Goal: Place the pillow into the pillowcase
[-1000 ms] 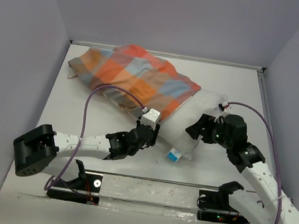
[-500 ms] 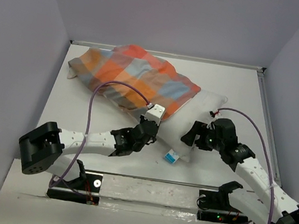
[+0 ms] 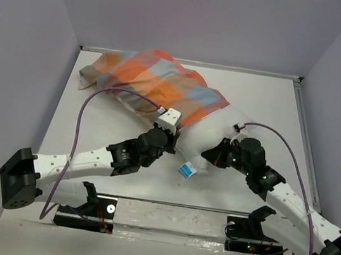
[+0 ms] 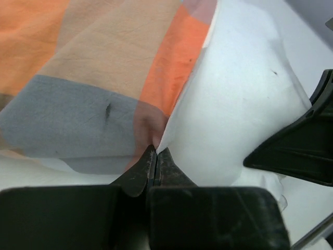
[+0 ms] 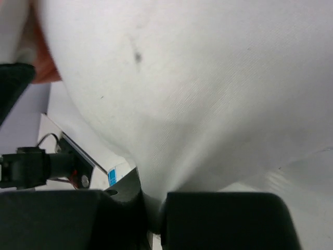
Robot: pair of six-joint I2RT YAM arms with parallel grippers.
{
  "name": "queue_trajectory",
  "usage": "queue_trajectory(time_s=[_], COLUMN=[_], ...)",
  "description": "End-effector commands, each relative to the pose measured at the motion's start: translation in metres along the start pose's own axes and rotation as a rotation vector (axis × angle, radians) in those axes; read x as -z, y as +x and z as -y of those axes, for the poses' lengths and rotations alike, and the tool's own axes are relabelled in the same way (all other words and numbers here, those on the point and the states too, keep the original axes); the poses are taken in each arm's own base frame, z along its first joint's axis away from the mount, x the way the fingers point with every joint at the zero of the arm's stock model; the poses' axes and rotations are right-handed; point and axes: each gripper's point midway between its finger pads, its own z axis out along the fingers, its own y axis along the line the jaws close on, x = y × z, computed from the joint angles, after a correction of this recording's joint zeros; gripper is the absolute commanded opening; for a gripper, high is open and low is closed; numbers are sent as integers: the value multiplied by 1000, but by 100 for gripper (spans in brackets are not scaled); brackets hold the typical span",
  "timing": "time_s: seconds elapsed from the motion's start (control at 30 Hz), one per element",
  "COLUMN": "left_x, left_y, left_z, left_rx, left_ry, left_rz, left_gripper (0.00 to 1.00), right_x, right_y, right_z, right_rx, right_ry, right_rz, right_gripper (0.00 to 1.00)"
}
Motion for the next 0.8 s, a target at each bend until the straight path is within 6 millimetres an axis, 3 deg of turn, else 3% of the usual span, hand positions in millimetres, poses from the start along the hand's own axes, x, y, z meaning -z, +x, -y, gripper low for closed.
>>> queue_trajectory(time_s=[0.0,0.07,0.1,0.17,0.23,0.3,0.33,0.43,0.47,0.53,0.57,0.6,0.67,0.77], left_x=[29,36,43,48,49,48,48,76,84,102,112,105,122,137], left_y=[-95,-109,-128,-141,-168,-182,-208,-237,-239,-236,-226,-210,-207,-198], left_z=[44,51,59,66,78,93,108,151,156,155,146,145,135,128], left_rx=[122,115,119,104,90,73,82,109,124,145,176,183,220,260], left_ry=[206,246,283,319,377,450,490,688,710,737,738,722,729,749], left_rz=[173,176,199,197,218,196,220,217,213,207,189,150,150,122], left_gripper=[0,0,0,0,0,0,0,0,0,0,0,0,0,0], right_x=[41,54,67,76,76,60,32,-12,-25,-22,-9,-2,8,5], right_y=[-94,-107,-117,-122,-117,-105,-98,-107,-115,-133,-153,-163,-182,-188], right_z=[-73,-80,-82,-82,-88,-96,-93,-79,-72,-73,-76,-79,-74,-74], right_rx=[122,142,150,143,105,67,56,59,46,56,68,59,69,61], right_ry=[-153,-148,-138,-131,-192,-255,-245,-87,-33,-12,16,23,88,92], right_rz=[345,408,457,492,499,452,411,403,415,491,574,615,695,725], right_gripper=[0,0,0,0,0,0,0,0,0,0,0,0,0,0])
